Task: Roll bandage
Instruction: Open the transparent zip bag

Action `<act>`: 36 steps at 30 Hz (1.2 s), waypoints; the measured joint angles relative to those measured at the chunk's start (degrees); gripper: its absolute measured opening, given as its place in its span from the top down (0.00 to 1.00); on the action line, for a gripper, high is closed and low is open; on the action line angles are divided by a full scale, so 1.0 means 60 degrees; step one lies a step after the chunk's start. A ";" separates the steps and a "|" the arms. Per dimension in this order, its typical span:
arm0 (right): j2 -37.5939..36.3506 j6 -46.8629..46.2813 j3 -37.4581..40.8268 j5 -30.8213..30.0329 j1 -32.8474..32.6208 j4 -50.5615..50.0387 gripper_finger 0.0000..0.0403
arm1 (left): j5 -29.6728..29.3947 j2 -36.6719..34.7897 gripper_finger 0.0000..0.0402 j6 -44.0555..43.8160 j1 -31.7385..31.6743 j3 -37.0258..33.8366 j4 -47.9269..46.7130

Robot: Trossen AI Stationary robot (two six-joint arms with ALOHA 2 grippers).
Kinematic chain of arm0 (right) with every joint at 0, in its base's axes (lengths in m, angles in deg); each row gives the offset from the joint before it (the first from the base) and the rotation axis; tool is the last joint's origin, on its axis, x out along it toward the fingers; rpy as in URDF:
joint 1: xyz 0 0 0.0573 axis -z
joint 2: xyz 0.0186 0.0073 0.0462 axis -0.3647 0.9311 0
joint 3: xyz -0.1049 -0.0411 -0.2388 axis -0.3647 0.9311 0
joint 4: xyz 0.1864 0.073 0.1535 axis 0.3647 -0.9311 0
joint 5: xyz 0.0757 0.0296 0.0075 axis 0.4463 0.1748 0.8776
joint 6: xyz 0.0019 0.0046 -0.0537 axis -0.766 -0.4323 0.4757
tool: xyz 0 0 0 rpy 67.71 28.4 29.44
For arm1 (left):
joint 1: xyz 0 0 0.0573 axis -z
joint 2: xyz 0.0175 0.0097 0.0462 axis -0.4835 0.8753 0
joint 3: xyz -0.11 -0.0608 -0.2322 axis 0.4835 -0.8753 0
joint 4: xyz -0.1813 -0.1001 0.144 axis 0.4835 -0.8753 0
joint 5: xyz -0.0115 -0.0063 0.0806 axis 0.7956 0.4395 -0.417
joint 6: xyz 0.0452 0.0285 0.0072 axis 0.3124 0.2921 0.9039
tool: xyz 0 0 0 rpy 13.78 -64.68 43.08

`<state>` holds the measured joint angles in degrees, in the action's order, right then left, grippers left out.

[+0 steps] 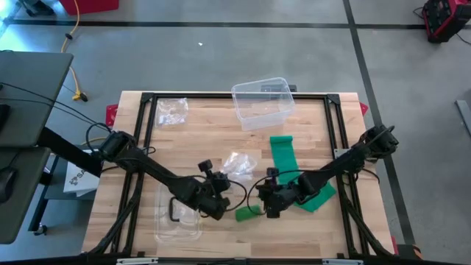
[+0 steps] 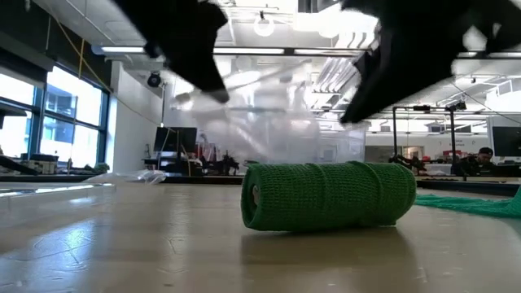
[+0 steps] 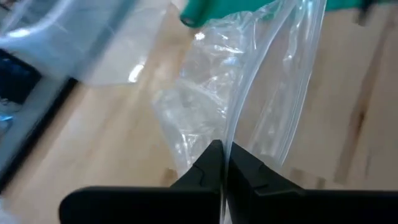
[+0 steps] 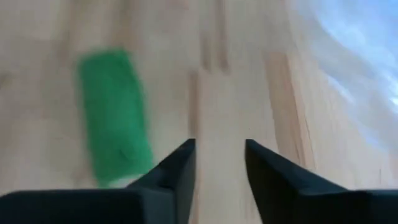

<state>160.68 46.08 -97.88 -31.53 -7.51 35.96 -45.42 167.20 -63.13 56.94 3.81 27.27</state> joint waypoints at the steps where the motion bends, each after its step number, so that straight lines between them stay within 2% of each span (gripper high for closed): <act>1: -0.0008 0.0611 -0.0211 0.0173 -0.0064 0.0056 0.65 | -0.0058 0.0019 1.00 -0.0069 -0.0043 0.0280 -0.0387; 4: 0.0093 0.3274 -0.0885 0.0142 -0.0423 0.0499 0.60 | 0.0201 0.0029 1.00 0.0167 -0.0239 0.0803 -0.0624; 8: 0.0359 0.5570 -0.1690 -0.1752 -0.0736 0.0511 0.60 | 0.0980 0.0040 1.00 0.0495 -0.0434 0.0979 -0.0095; 10: 0.0473 0.5915 -0.1887 -0.2240 -0.0650 0.0476 0.60 | 0.1064 0.0040 1.00 0.0616 -0.0436 0.1011 0.0190; 16: 0.0520 0.5967 -0.2040 -0.2428 -0.0058 0.0396 0.60 | 0.1223 0.0040 1.00 0.0751 -0.0435 0.1012 0.0543; 18: 0.0520 0.5961 -0.2040 -0.2298 0.0207 0.0262 0.60 | 0.1287 0.0040 1.00 0.0858 -0.0435 0.1012 0.0695; 23: 0.0560 0.5471 -0.2040 -0.0809 0.0618 -0.0203 0.60 | 0.1096 0.0040 1.00 0.0868 -0.0435 0.1004 0.0964; 27: 0.0715 0.4735 -0.1980 -0.0274 0.0801 -0.0724 0.60 | 0.0089 0.0040 1.00 0.0893 -0.0352 0.1004 0.0926; 31: 0.1038 0.4755 -0.1950 0.1578 0.0825 -0.0612 0.60 | -0.1286 0.0047 1.00 0.1212 -0.0168 0.1004 0.0986; 33: 0.1162 0.5049 -0.1952 0.1634 0.0756 -0.0507 0.60 | -0.1591 0.0047 1.00 0.1340 -0.0096 0.1004 0.0999; 36: 0.1216 0.5226 -0.1952 0.0586 0.0635 -0.0420 0.60 | -0.1746 0.0047 1.00 0.1349 -0.0094 0.0993 0.0964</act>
<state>167.98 77.44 -109.60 -28.02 -3.70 33.44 -55.90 167.48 -55.04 56.37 9.77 33.05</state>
